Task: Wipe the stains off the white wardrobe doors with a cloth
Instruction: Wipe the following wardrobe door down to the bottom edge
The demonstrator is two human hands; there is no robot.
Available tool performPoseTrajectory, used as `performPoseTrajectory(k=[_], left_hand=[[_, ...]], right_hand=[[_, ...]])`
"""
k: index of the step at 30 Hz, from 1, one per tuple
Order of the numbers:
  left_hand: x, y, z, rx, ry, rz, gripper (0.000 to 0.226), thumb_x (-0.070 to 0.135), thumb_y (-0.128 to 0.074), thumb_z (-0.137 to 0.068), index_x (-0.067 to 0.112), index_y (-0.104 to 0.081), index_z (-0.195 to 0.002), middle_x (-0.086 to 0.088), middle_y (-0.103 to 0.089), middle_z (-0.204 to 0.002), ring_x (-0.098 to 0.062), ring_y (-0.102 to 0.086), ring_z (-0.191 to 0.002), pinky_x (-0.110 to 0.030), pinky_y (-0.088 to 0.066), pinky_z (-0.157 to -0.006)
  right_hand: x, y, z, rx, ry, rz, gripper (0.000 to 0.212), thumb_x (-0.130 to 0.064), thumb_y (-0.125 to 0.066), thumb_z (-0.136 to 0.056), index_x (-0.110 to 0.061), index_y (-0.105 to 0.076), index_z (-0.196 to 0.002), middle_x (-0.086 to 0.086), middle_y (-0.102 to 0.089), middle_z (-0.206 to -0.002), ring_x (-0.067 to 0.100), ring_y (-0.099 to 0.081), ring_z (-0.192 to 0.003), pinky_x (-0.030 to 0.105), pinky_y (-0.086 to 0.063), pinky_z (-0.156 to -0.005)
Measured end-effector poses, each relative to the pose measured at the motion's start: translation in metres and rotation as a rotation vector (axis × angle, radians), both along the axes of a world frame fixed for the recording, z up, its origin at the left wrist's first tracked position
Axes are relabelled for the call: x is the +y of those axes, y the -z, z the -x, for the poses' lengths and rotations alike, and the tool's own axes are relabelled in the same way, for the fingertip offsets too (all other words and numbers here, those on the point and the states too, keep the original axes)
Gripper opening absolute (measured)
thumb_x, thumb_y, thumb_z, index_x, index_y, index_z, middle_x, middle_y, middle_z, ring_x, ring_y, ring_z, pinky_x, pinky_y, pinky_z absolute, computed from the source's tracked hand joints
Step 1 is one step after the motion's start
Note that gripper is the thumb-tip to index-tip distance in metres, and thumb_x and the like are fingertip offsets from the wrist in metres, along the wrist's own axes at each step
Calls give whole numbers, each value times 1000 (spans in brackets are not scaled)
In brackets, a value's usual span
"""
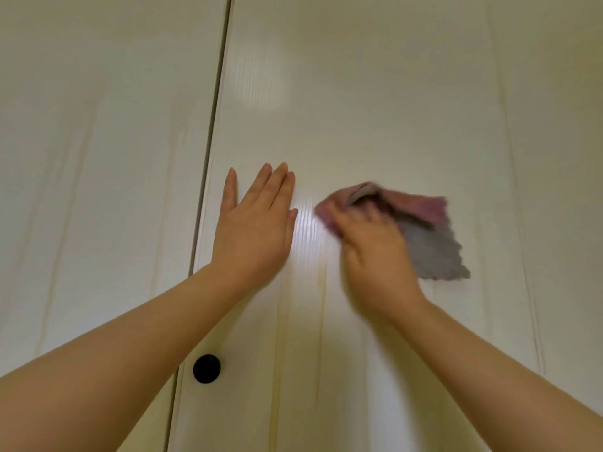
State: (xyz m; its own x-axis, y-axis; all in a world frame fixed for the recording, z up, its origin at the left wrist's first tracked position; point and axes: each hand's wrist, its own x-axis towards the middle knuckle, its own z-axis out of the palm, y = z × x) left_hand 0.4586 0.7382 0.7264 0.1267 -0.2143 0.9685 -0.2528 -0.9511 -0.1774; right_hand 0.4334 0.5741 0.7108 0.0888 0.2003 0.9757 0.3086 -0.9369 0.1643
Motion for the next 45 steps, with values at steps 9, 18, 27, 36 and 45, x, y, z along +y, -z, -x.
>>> performPoseTrajectory(k=[9,18,27,36,45], left_hand=[[-30,-1,12,-75,116,-198,61,38,-13,-97,5,-34,-145,-9,-35,-150,-21,-31,-140,-44,2,-113],[-93,-15,23,45,25,-148,57,38,-5,-100,16,-2,-152,2,-1,-160,-11,3,-146,-45,14,-113],[-99,-15,27,39,-24,-150,56,36,-4,-100,14,-6,-152,-1,-4,-160,-15,1,-147,-46,16,-113],[-71,-2,28,7,44,-183,55,34,-8,-100,14,-18,-151,-2,-16,-158,-15,-9,-146,-43,14,-112],[-71,16,32,60,93,-201,52,33,-11,-102,19,-6,-152,3,-1,-160,-13,7,-146,-43,17,-112]], right_hand=[[-89,-26,20,46,-27,-437,47,-13,-29,-95,-19,-38,-141,4,-39,-144,19,-33,-133,24,-17,-112],[-127,-12,47,164,-200,-373,43,-7,-33,-98,-21,-41,-139,-28,-34,-131,-11,-26,-126,-7,-6,-92],[-121,16,46,149,-187,-264,43,-1,-35,-95,-16,-48,-133,-8,-48,-132,8,-41,-128,7,-19,-102],[-108,38,49,168,-76,-232,48,3,-41,-91,-19,-50,-132,0,-47,-137,14,-30,-135,9,-16,-101],[-111,40,43,133,-90,-340,48,5,-39,-91,-13,-47,-135,8,-49,-134,14,-41,-123,3,-17,-93]])
